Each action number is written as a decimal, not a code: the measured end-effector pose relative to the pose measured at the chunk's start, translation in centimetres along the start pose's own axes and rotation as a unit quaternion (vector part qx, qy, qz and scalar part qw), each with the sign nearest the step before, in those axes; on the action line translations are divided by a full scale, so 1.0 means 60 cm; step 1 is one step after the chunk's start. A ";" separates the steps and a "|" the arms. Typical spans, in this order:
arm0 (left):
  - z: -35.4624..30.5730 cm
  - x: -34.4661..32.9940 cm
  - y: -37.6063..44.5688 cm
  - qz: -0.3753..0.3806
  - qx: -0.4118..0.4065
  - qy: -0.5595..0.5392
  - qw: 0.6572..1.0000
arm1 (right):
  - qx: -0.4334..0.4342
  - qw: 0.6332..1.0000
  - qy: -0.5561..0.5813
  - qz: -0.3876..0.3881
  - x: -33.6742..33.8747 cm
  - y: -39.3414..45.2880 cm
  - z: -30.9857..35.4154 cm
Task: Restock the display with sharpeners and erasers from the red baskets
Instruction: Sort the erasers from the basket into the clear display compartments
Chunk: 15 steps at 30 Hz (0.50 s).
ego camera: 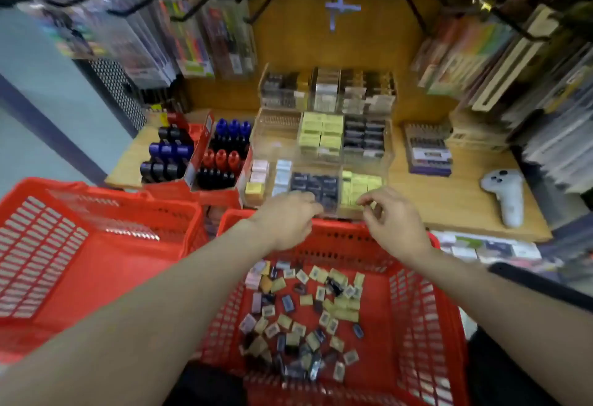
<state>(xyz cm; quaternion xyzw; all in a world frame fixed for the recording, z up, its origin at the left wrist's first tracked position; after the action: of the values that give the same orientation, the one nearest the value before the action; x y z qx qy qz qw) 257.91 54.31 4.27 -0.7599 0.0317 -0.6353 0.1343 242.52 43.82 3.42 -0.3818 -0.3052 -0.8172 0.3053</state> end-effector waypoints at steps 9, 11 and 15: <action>0.020 -0.281 -0.158 0.310 0.084 -0.079 0.944 | -0.331 0.888 0.084 0.308 -0.190 -0.258 -0.103; 0.036 -0.330 -0.180 0.319 0.113 -0.098 0.936 | -0.357 0.868 0.102 0.330 -0.223 -0.294 -0.111; 0.058 -0.408 -0.192 0.342 0.138 -0.121 0.921 | -0.373 0.847 0.146 0.351 -0.288 -0.337 -0.105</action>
<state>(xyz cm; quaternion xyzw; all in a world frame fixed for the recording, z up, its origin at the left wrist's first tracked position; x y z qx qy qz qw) 255.22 71.31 -16.90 -0.7479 0.1852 -0.4517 0.4499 234.01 56.50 -19.24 -0.4251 0.2249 -0.7543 0.4469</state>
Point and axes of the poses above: each hand's wrist, its own y-axis towards the middle knuckle, its own x-axis out of the back of the hand, z = x × y, the point moved 5 cm from there along y, towards the middle knuckle, and after that the axes turned 6 degrees about x, right-handed, at the moved point
